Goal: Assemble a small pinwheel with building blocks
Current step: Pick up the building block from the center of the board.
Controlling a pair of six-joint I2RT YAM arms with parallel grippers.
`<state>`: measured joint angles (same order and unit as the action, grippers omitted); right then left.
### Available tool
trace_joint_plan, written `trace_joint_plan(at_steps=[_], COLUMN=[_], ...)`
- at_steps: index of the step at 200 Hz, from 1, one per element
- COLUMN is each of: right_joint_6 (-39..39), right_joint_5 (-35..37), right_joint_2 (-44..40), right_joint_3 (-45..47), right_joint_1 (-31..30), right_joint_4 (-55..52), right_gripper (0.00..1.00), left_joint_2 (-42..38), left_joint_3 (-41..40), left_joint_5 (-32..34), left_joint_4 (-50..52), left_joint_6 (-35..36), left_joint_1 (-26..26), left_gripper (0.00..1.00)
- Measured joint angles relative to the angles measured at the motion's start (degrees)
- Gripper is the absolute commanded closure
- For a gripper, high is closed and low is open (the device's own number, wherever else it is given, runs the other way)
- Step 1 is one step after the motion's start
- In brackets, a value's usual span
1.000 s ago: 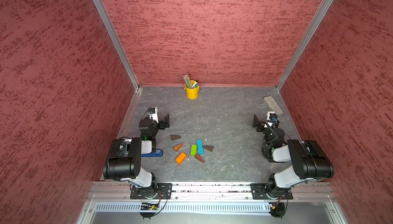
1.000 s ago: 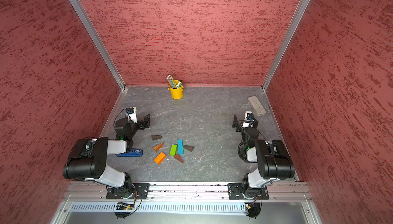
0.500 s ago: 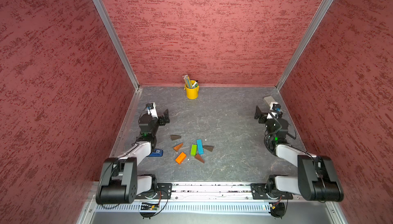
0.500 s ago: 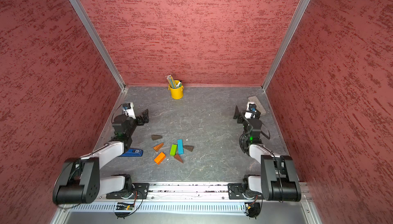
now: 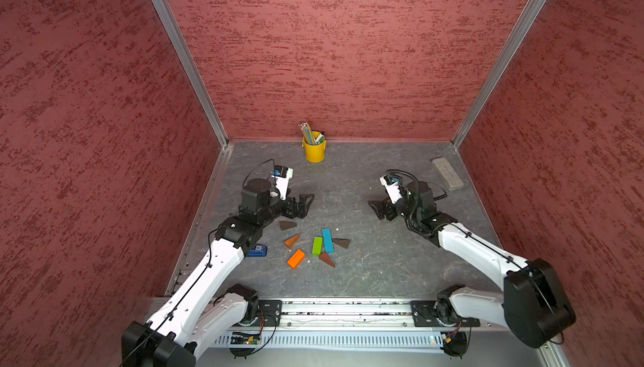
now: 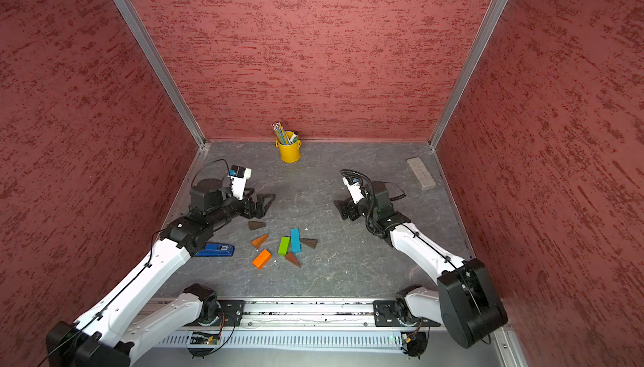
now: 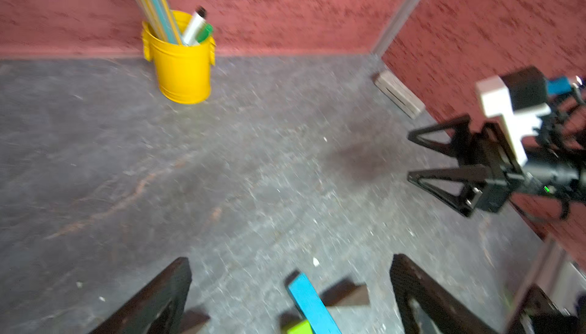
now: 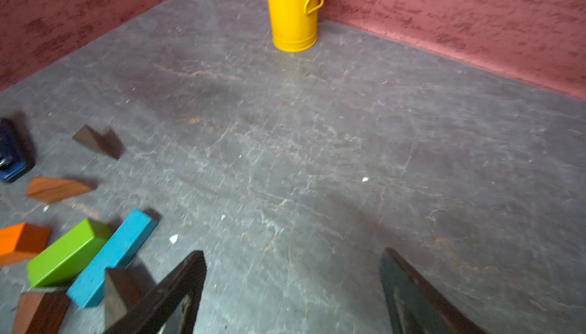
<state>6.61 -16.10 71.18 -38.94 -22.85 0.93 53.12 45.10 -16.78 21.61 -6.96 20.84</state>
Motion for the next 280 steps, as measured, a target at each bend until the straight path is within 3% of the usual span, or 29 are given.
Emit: trace_joint_plan(at_steps=[41,94,126,161,196,229,280], right_joint_6=[-2.1,-6.4,-13.0,-22.8,-30.6,-36.0,-41.6], right_joint_5=[-1.1,-0.4,0.7,4.9,9.9,12.7,15.7], right_joint_2=[5.0,14.6,23.5,25.5,29.3,34.9,38.3], right_joint_3=[-8.9,-16.4,-26.8,-31.8,-37.4,-40.9,-41.4], right_joint_1=[-6.6,-22.1,-25.4,-28.4,-35.4,-40.5,-41.0], right_joint_4=[-5.8,-9.9,-17.8,-27.3,-34.2,-37.3,-40.0], right_gripper=[0.17,0.16,0.26,0.32,0.38,0.41,0.42], left_joint_2=[-0.1,-4.1,-4.5,-11.9,-21.6,-27.1,-36.3], left_joint_3=[7.5,19.7,23.3,19.8,14.0,14.1,16.0], left_joint_5=[4.4,1.3,4.1,6.6,6.1,6.5,4.7], left_joint_4=[14.1,25.0,32.9,37.3,40.4,41.0,37.7], left_joint_6=[-0.5,-5.7,-12.5,-18.9,-21.6,-21.3,-16.9], left_joint_1=[-2.1,-21.9,-27.9,-29.9,-30.0,-28.9,-26.9], left_gripper=[0.0,0.0,0.0,0.0,0.0,0.0,0.0])
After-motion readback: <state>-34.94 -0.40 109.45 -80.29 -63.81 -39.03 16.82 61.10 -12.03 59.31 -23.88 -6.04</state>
